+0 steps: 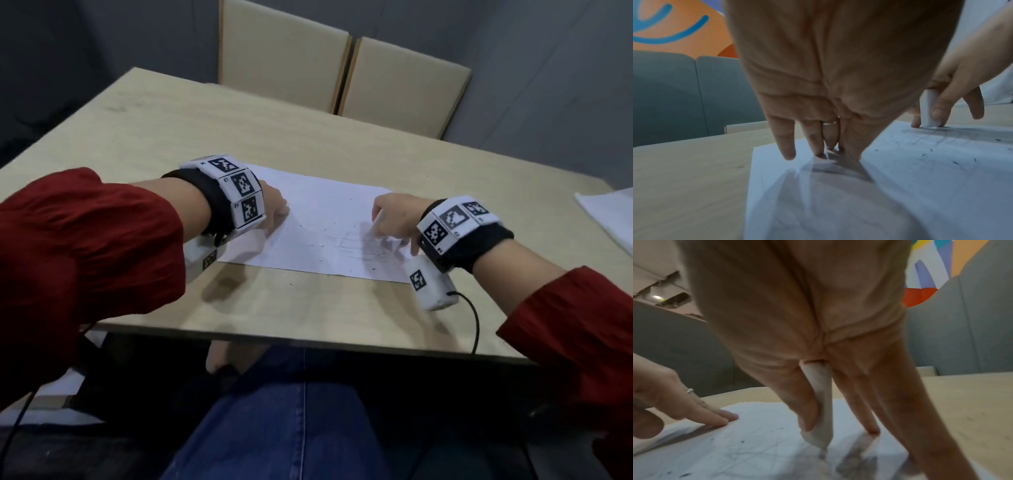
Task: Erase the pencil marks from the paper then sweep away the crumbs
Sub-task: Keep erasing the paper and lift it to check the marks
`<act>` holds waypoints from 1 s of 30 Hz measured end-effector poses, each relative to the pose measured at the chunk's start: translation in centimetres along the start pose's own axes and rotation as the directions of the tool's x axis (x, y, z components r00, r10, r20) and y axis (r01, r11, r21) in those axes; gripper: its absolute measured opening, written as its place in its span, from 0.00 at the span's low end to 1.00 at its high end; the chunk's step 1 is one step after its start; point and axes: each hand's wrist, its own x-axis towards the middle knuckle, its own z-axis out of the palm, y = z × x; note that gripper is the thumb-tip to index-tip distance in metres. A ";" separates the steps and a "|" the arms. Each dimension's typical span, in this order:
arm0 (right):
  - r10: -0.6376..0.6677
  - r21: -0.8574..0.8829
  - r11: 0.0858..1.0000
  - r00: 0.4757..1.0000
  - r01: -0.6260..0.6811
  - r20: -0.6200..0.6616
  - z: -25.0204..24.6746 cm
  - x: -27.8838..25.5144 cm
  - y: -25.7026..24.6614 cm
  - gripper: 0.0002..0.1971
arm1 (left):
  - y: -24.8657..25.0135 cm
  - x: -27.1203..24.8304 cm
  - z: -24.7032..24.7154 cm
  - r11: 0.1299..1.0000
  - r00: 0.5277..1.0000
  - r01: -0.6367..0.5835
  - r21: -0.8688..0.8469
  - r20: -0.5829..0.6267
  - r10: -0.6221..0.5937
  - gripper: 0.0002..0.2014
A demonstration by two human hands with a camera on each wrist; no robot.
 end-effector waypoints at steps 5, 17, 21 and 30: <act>0.013 0.183 0.983 0.999 -0.004 -0.048 0.5 0.0 -0.4 0.11 | 0.8 -1.5 0.8 0.997 1.000 -0.011 -0.074 -0.011 0.011 0.11; 0.066 0.095 0.993 0.997 -0.063 -0.034 0.8 -1.3 0.3 0.05 | 2.7 -0.9 1.0 0.990 0.981 -0.054 -0.132 -0.192 0.027 0.24; 0.040 0.068 0.997 0.994 -0.033 -0.101 0.8 0.1 -0.4 0.03 | 2.9 -0.3 1.7 0.987 0.981 -0.112 -0.112 -0.173 0.091 0.16; -0.099 0.087 0.989 0.967 0.122 -0.233 -0.3 3.2 -1.6 0.13 | 2.7 0.1 -1.1 0.963 0.968 -0.065 -0.263 -0.252 -0.004 0.26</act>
